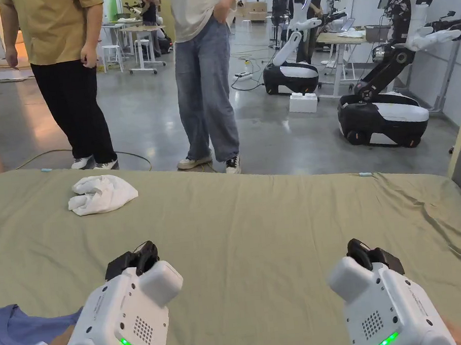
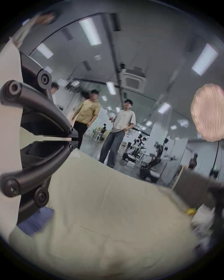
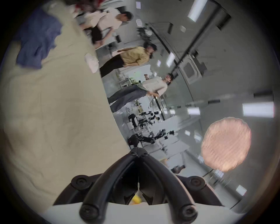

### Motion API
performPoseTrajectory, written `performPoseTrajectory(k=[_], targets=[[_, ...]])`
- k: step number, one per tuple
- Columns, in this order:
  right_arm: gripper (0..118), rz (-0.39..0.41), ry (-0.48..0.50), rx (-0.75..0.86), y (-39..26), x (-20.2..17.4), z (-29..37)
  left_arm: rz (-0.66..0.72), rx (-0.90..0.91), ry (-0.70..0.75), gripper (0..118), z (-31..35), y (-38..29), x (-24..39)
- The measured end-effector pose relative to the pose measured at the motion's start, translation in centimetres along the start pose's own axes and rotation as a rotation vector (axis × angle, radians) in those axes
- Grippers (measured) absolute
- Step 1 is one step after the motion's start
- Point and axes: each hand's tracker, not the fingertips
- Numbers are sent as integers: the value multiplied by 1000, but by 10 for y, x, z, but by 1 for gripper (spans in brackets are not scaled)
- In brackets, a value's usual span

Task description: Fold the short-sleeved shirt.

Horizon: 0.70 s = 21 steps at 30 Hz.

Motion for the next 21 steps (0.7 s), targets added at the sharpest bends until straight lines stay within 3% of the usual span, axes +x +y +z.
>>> performPoseTrajectory(k=[5,7,8,9,11,17,21], targets=[[0,-669,29,-120,1,17,-8,746,-14,-102,5,1,-5,-22],[0,-876,26,-142,-4,19,-8,958,4,-121,5,2,-10,-24],[0,-941,26,-141,-6,20,-7,1028,12,-113,5,9,-7,-24],[0,-980,15,-148,-8,18,-7,1081,19,-116,5,10,-7,-24],[0,-980,-15,-145,-8,17,-5,1101,18,-102,5,12,-6,-24],[0,-927,-8,-111,-3,17,-1,986,3,-123,5,15,-2,-33],[0,-897,18,-123,-1,15,-4,936,-129,-145,5,18,-25,-52]])
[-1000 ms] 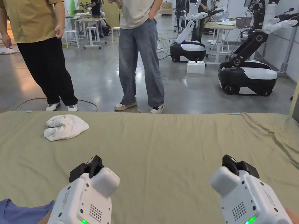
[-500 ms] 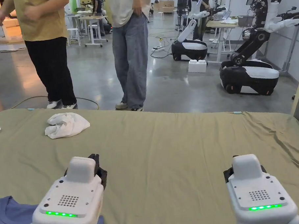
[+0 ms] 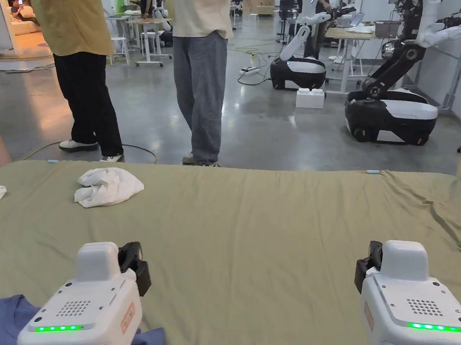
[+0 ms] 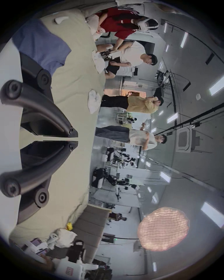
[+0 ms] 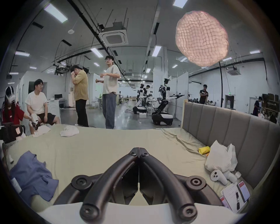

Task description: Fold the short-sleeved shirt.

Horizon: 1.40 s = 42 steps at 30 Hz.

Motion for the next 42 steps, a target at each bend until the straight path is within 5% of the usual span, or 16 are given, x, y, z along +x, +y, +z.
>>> performPoseTrajectory(k=[9,15,17,18,19,24,29,31,32,34,42], targets=[[0,67,47,-80,-24,-20,-11,49,-502,171,5,-25,-40,-162],[0,92,64,-132,-37,-33,-16,21,-749,238,7,-29,-76,-206],[0,102,67,-142,-39,-37,-15,27,-791,259,33,-34,-89,-217],[0,107,71,-146,-41,-39,-15,51,-809,257,66,-37,-97,-222],[0,112,73,-149,-42,-41,-15,62,-815,272,82,-34,-100,-222],[0,130,76,-164,-46,-44,-15,124,-930,281,86,-43,-131,-228],[0,136,72,-175,-49,-47,-15,45,-860,274,81,-34,-131,-217],[0,131,76,-179,-49,-48,-15,50,-848,245,66,-37,-135,-224],[0,129,76,-179,-50,-48,-15,41,-844,238,57,-37,-135,-223],[0,128,79,-182,-50,-50,-15,-25,-823,262,2,-36,-134,-219],[0,118,91,-170,-51,-48,-13,85,-626,240,2,-28,-126,-245]])
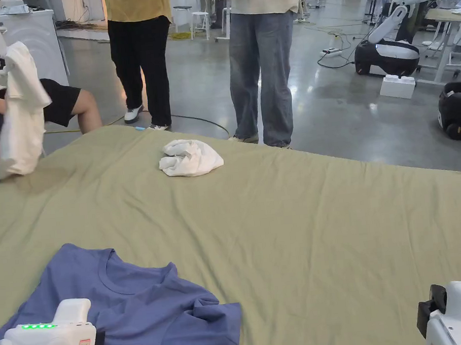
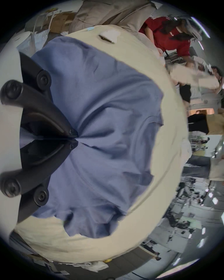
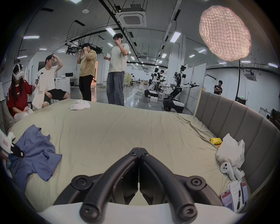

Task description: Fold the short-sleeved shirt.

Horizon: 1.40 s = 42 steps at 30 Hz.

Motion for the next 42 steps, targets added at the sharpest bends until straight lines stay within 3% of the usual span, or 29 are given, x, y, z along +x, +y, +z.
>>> performPoseTrajectory(k=[10,16,23,30,35,42], targets=[[0,-15,1,60,17,12,10,29,357,-103,2,118,77,51],[0,-41,-7,86,25,27,17,-71,511,-194,2,188,134,116],[0,-69,-41,120,31,55,32,-197,619,-368,2,218,173,200],[0,-77,-114,149,33,95,53,-299,600,-581,2,220,166,313],[0,-93,-165,150,30,122,64,-381,466,-730,2,190,138,396],[0,-111,-212,109,12,146,73,-495,223,-756,2,118,57,473]])
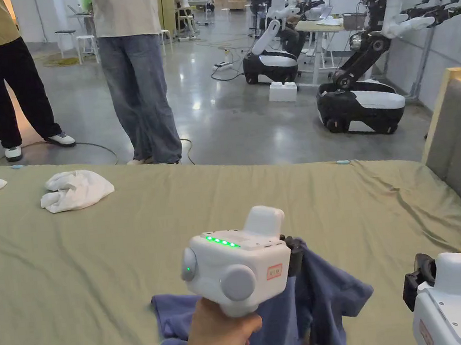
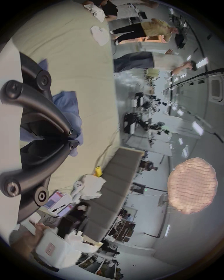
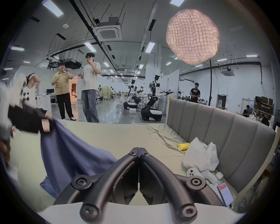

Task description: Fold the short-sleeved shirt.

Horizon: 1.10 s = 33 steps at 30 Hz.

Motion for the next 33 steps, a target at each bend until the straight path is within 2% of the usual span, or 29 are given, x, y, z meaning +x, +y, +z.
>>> performPoseTrajectory(k=[7,8,10,11,14,15,19,23,26,27,29,31,33], targets=[[0,-3,-2,-44,-16,7,2,19,-78,-1,5,-28,-58,4],[0,-3,3,-50,-17,7,1,19,-76,5,11,-26,-61,3],[0,-1,18,-55,-18,3,0,12,-59,30,53,-19,-63,-3],[0,3,25,-57,-18,0,0,13,-38,48,69,-12,-63,-9],[0,13,47,-40,-17,-10,-1,24,52,113,72,11,-58,-28],[0,14,55,-33,-15,-14,-1,24,85,147,72,27,-50,-2],[0,8,91,-10,-9,-32,-2,55,192,264,72,66,-46,-25],[0,1,115,30,-5,-50,1,58,273,398,71,104,-54,-43],[0,-5,132,43,-5,-60,1,60,303,434,66,125,-65,-51],[0,-5,138,46,-4,-64,1,56,310,453,52,129,-68,-55],[0,-3,147,51,-5,-70,1,46,287,530,9,136,-74,-59],[0,-2,156,49,-4,-74,1,70,264,485,4,142,-80,-67],[0,-5,163,45,-4,-77,1,110,214,512,0,143,-89,-74]])
